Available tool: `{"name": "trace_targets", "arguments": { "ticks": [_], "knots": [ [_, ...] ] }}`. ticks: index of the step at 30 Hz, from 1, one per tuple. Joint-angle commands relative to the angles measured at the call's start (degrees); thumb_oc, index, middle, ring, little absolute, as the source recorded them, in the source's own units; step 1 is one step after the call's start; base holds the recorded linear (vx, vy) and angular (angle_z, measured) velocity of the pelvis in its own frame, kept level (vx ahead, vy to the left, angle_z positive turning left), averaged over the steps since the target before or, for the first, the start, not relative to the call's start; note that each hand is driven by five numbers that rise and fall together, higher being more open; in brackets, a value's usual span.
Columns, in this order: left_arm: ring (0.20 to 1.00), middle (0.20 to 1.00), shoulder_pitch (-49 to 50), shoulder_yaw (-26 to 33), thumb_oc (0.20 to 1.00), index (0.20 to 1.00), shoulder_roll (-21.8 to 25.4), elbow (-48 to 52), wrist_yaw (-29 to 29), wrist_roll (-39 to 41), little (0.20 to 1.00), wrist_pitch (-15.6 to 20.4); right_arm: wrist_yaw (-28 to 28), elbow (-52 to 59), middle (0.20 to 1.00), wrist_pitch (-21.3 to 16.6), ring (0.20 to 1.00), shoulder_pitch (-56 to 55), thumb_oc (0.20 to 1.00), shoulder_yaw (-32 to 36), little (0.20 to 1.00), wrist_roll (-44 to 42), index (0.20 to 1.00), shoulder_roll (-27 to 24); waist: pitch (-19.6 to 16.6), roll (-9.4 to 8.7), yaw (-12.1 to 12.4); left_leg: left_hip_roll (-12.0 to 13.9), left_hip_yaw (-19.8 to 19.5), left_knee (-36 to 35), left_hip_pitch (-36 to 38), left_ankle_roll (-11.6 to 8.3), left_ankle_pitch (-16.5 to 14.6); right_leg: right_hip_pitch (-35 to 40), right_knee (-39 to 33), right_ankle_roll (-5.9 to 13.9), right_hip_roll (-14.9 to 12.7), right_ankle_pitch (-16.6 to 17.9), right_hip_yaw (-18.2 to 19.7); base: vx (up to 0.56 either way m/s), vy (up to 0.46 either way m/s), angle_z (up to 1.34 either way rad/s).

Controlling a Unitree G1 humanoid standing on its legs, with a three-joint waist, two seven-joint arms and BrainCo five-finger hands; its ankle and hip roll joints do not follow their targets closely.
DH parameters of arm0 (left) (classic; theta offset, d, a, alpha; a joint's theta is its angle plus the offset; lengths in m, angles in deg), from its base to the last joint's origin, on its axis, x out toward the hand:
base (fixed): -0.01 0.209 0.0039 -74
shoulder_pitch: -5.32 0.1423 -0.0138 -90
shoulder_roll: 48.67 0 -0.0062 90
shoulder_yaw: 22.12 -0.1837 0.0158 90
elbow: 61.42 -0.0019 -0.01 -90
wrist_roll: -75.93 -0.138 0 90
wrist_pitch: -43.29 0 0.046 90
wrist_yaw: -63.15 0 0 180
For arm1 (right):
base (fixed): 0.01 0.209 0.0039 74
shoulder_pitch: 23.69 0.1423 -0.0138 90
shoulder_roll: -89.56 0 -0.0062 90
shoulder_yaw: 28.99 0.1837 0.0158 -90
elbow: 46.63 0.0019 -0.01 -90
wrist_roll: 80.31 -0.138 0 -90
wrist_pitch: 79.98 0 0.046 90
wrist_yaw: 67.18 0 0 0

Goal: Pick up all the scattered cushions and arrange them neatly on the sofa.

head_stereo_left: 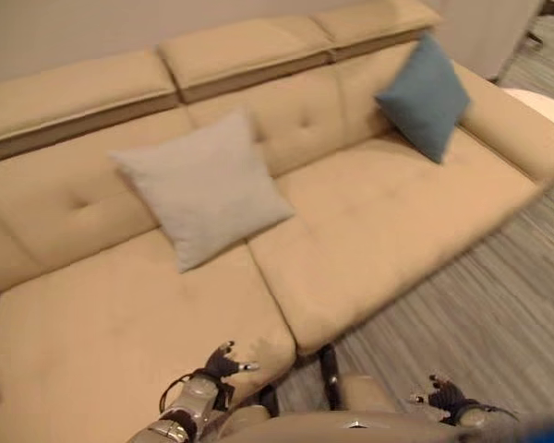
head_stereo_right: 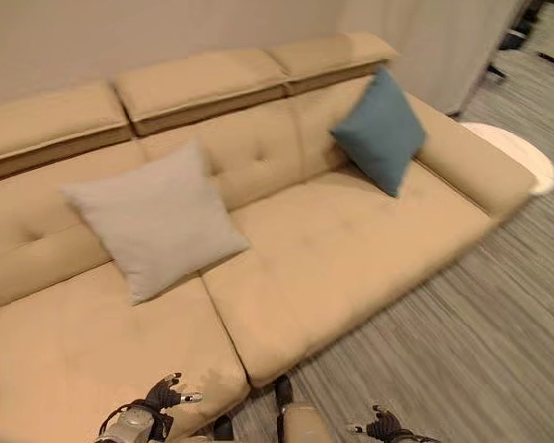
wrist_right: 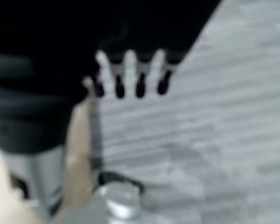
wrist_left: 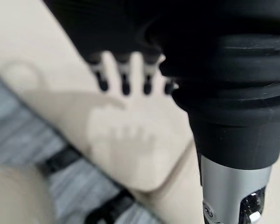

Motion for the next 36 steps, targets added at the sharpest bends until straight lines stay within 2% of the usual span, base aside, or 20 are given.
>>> {"name": "trace_targets", "arguments": {
  "ticks": [1,3,7,9,11,13,15,17,18,19,20,23,24,25,28,31,34,35,36],
  "knots": [
    [1.000,1.000,1.92,1.88,1.000,1.000,2.54,1.36,-0.83,-1.44,1.000,0.67,-0.72,-1.02,1.000,-0.05,1.000,0.85,1.000,-0.52,1.000,-1.44,1.000,-1.84,0.47,0.16,2.11,0.42,-2.49,3.97,-0.62,-3.21,-1.05,4.77,3.15,1.70,-2.34,0.92,-10.09,-0.22,0.097,-0.94],
    [1.000,1.000,2.20,2.48,1.000,1.000,2.61,0.83,-0.66,-1.21,1.000,0.36,-0.86,-1.35,1.000,-0.11,1.000,0.63,1.000,0.23,1.000,-1.42,1.000,-1.94,-0.09,0.68,2.73,1.24,-0.70,3.47,-0.11,-2.89,-0.73,6.96,6.78,0.74,-3.65,-1.88,-14.58,-0.10,0.023,-0.69],
    [1.000,1.000,2.23,2.79,1.000,1.000,2.20,-1.38,-0.16,-2.04,1.000,-0.07,-0.79,-1.60,1.000,-0.17,1.000,0.47,1.000,0.72,1.000,-1.28,1.000,-1.65,-1.72,0.70,3.35,1.93,2.05,2.75,-0.02,-2.87,-0.17,10.50,6.36,0.59,-4.58,-3.57,-17.13,-0.06,-0.048,-0.69],
    [1.000,1.000,2.66,2.86,1.000,1.000,1.52,-2.83,0.19,-3.21,1.000,-0.42,-0.52,-2.03,1.000,0.00,1.000,0.26,1.000,0.18,1.000,-0.51,1.000,-1.10,-2.71,0.40,4.45,2.70,4.75,2.91,-0.28,-3.22,0.13,14.74,4.22,1.39,-5.93,-4.43,-19.86,-0.12,-0.150,-0.59],
    [1.000,1.000,3.16,3.27,1.000,1.000,1.16,-3.77,0.01,-3.67,1.000,-0.47,-0.61,-1.54,1.000,-0.24,1.000,0.53,1.000,-0.70,1.000,-0.64,1.000,-0.40,-2.80,-0.26,4.38,3.30,5.97,2.83,-0.59,-4.02,1.02,15.20,1.03,1.51,-4.55,-4.64,-18.12,-0.10,-0.172,-0.45],
    [1.000,1.000,3.50,3.89,1.000,1.000,0.88,-4.23,0.02,-3.27,1.000,-0.47,-0.52,-1.39,1.000,-0.30,1.000,0.40,1.000,-1.04,1.000,-0.82,1.000,-0.22,-2.83,-0.37,4.40,3.78,6.56,2.70,-0.41,-4.32,1.34,15.54,-0.36,1.42,-4.09,-4.53,-17.89,-0.05,-0.142,-0.48],
    [1.000,1.000,3.62,4.31,1.000,1.000,0.61,-4.71,-0.12,-2.52,1.000,-0.56,-0.48,-0.56,1.000,-0.69,1.000,0.14,1.000,-1.59,1.000,-1.71,1.000,0.42,-2.56,-0.47,3.76,4.71,6.66,3.83,-0.91,-5.05,1.75,15.48,-1.80,0.75,-2.34,-4.74,-15.42,-0.07,-0.222,-0.49],
    [1.000,1.000,3.22,4.09,1.000,1.000,0.32,-4.88,-0.07,-2.26,1.000,-0.57,-0.22,-1.18,1.000,-0.74,1.000,-0.59,1.000,-1.75,1.000,-2.68,1.000,0.59,-2.13,-0.97,2.68,6.27,6.98,7.02,-2.28,-6.47,2.40,16.19,-3.46,-0.07,-1.23,-4.79,-14.60,-0.07,-0.224,-0.10],
    [1.000,1.000,3.21,4.10,1.000,1.000,0.32,-4.88,-0.07,-2.26,1.000,-0.57,-0.22,-1.19,1.000,-0.75,1.000,-0.58,1.000,-1.75,1.000,-2.69,1.000,0.59,-2.11,-0.96,2.65,6.32,6.94,7.14,-2.33,-6.50,2.37,16.23,-3.52,-0.10,-1.19,-4.77,-14.64,-0.07,-0.144,-0.14],
    [1.000,1.000,2.69,3.56,1.000,1.000,-0.02,-4.18,-0.12,-1.57,1.000,-0.46,-0.34,-1.75,1.000,-0.65,1.000,-0.90,1.000,-1.39,1.000,-3.13,1.000,0.19,-1.34,-1.01,2.16,7.41,6.71,9.94,-3.22,-7.26,3.08,16.94,-3.93,-0.66,-0.91,-4.78,-14.50,-0.07,-0.096,-0.22],
    [1.000,1.000,2.40,3.18,1.000,1.000,-0.12,-3.82,-0.27,-1.16,1.000,-0.33,-0.42,-1.81,1.000,-0.48,1.000,-0.93,1.000,-1.52,1.000,-3.16,1.000,0.07,-1.18,-0.92,2.25,7.37,5.13,10.18,-3.43,-7.52,3.52,16.99,-4.17,-0.91,-0.66,-4.68,-13.92,-0.08,-0.098,-0.20],
    [1.000,1.000,1.36,2.06,1.000,1.000,-0.74,-3.40,-0.86,-0.45,1.000,-0.15,-0.60,-2.40,1.000,-0.37,1.000,-0.45,1.000,-1.58,1.000,-3.55,1.000,-0.35,-1.07,-0.74,3.65,2.83,-5.73,9.11,-4.16,-7.40,1.99,16.83,-5.33,-0.81,0.18,-3.71,-10.28,-0.01,-0.036,-0.42],
    [1.000,1.000,1.35,2.06,1.000,1.000,-0.73,-3.41,-0.86,-0.45,1.000,-0.15,-0.60,-2.40,1.000,-0.36,1.000,-0.43,1.000,-1.57,1.000,-3.55,1.000,-0.34,-1.19,-0.77,3.60,2.79,-5.76,9.02,-4.29,-7.39,2.12,16.69,-5.35,-0.81,0.15,-3.65,-10.32,0.05,-0.017,-1.02],
    [1.000,1.000,0.76,1.65,1.000,1.000,-0.94,-3.53,-1.14,0.22,1.000,-0.27,-0.55,-2.81,1.000,-0.37,1.000,-0.34,1.000,-1.11,1.000,-4.29,1.000,-0.55,-1.41,-0.57,3.24,2.05,-6.71,7.52,-3.88,-7.11,1.44,16.32,-5.54,-0.40,0.24,-2.91,-8.48,0.05,0.015,-1.22],
    [1.000,1.000,0.40,1.00,1.000,1.000,-1.49,-3.75,-0.99,-0.41,1.000,-0.29,-0.72,-3.98,1.000,0.14,1.000,0.01,1.000,-0.44,1.000,-3.98,1.000,-0.54,-2.25,0.06,2.71,1.68,-5.42,4.90,-2.33,-5.85,0.51,15.36,-5.59,0.41,0.17,-2.26,-6.13,0.06,0.091,-0.62],
    [1.000,1.000,0.47,0.28,1.000,1.000,-1.24,-3.67,-0.70,-1.74,1.000,-0.20,-0.54,-4.07,1.000,0.30,1.000,0.65,1.000,-0.87,1.000,-3.28,1.000,-0.17,-2.28,0.48,3.00,1.74,-1.88,2.58,-0.42,-4.77,0.45,13.67,-3.28,1.60,-0.39,-1.67,-5.01,0.07,0.152,-0.95],
    [1.000,1.000,-0.09,0.43,1.000,1.000,-0.62,-3.12,-1.08,-1.47,1.000,-0.10,-0.83,-3.48,1.000,0.17,1.000,1.64,1.000,-1.39,1.000,-3.26,1.000,0.42,-1.63,0.67,3.54,2.17,0.30,0.77,1.28,-4.18,0.61,10.97,0.97,2.66,-1.77,-0.81,-7.62,0.01,0.064,-1.17],
    [1.000,1.000,-0.29,0.53,1.000,1.000,-0.36,-2.92,-1.25,-1.35,1.000,-0.08,-0.89,-3.10,1.000,0.12,1.000,1.85,1.000,-1.47,1.000,-3.39,1.000,0.57,-1.38,0.61,3.95,2.37,0.82,0.75,1.55,-4.19,0.62,10.48,1.78,2.49,-2.45,-0.56,-9.98,-0.03,0.013,-0.83],
    [1.000,1.000,-0.52,0.90,1.000,1.000,-0.03,-2.98,-1.31,-1.29,1.000,-0.07,-1.01,-2.82,1.000,0.08,1.000,1.84,1.000,-1.67,1.000,-3.21,1.000,0.82,-1.08,0.63,5.01,2.73,2.09,0.65,2.18,-4.31,0.42,10.82,2.51,2.19,-4.27,-0.64,-16.04,-0.03,0.004,-0.62]
  ]
}}
